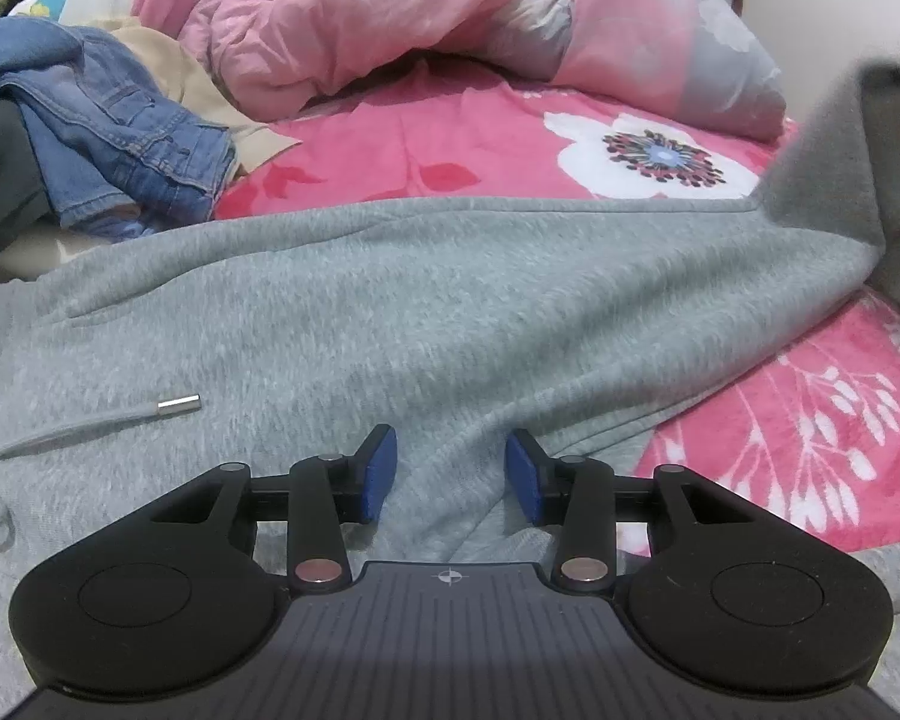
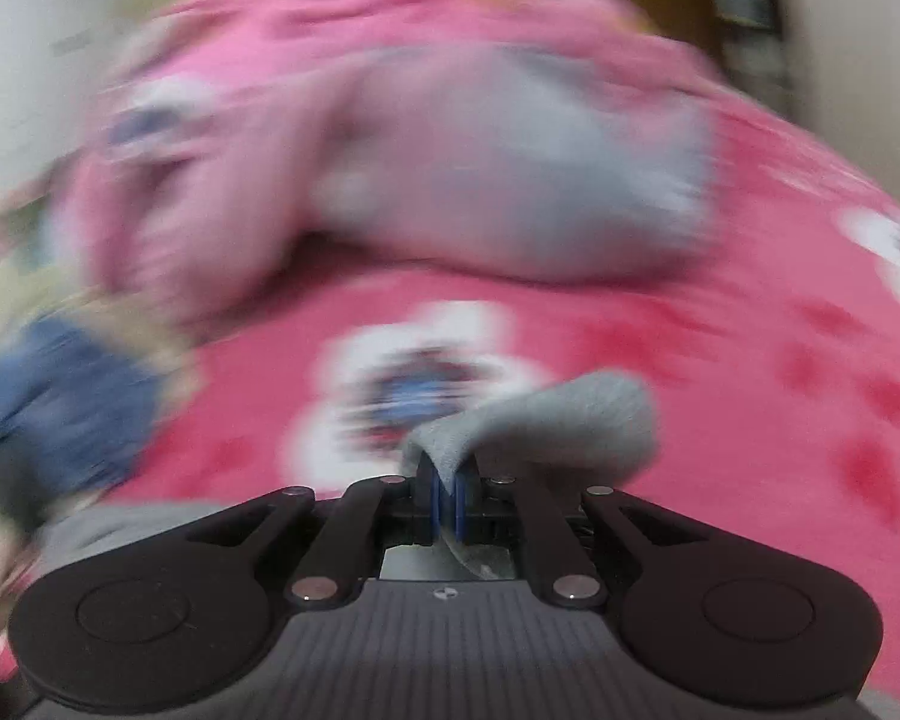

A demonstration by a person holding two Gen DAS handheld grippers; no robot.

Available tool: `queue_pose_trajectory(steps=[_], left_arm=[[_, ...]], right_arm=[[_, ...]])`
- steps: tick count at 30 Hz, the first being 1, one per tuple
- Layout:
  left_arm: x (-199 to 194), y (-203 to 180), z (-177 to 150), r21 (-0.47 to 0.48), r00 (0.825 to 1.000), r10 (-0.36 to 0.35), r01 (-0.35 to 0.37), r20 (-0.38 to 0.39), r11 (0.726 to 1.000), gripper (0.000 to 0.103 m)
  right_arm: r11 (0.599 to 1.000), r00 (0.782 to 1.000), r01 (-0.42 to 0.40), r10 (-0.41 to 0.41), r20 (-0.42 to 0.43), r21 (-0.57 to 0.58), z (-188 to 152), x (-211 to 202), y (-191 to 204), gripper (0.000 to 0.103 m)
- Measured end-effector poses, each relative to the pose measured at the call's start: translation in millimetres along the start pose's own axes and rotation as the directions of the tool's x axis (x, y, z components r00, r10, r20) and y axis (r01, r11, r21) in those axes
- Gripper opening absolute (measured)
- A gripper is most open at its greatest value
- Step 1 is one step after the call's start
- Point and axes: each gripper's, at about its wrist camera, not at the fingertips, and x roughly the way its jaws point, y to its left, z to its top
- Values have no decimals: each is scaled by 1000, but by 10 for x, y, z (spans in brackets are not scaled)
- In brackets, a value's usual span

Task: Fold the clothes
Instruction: 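Pull the sleeve across the sweatshirt body with the right gripper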

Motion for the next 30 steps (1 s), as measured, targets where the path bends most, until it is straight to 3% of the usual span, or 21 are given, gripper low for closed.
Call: queue_pose_trajectory(steps=[1, 3, 6, 7, 8, 11, 13, 16, 18, 20, 25, 28, 30], left_arm=[[-3, -6, 2, -3, 1000, 4, -4, -1, 1000, 41], [-9, -14, 1, -8, 1000, 8, -8, -2, 1000, 41], [-12, -7, -1, -14, 1000, 9, -9, -1, 1000, 41], [-10, -1, -6, -16, 1000, 5, -5, 1, 1000, 42], [-9, 6, -11, -19, 1000, 2, -2, 3, 1000, 42], [-5, 29, -24, -27, 1000, -9, 9, 10, 1000, 42], [-5, 39, -34, -33, 1000, -14, 14, 16, 999, 42], [-6, 38, -49, -37, 1000, -15, 16, 23, 999, 42], [-5, 37, -52, -36, 1000, -14, 15, 25, 999, 42], [-5, 36, -52, -36, 1000, -13, 14, 24, 999, 42], [-8, 32, -49, -36, 1000, -11, 12, 22, 999, 42], [-9, 32, -50, -36, 1000, -10, 11, 23, 999, 42], [-7, 26, -50, -34, 1000, -8, 9, 23, 999, 43]], right_arm=[[997, 998, -53, 51, -35, -60, -71, 81, 268, 12], [972, 982, -167, 149, -118, -165, -221, 241, 781, 33], [922, 919, -348, 300, -256, -168, -433, 314, 1096, 34], [907, 899, -392, 342, -275, -153, -469, 275, 1123, 34], [903, 895, -410, 370, -250, -128, -467, 178, 1045, 37], [924, 920, -382, 378, -105, -17, -410, -181, 567, 53], [961, 962, -271, 273, -32, 56, -428, -341, 171, 54], [973, 988, -129, 143, -61, 191, -554, -280, -333, 54], [965, 993, -37, 65, -103, 259, -706, -153, -580, 54], [941, 990, 8, 41, -137, 338, -856, -4, -808, 54], [865, 978, -46, 142, -154, 500, -1115, 444, -1183, 55], [815, 965, -156, 246, -89, 558, -1195, 501, -1270, 57], [779, 943, -239, 329, -53, 579, -1239, 498, -1275, 48]])
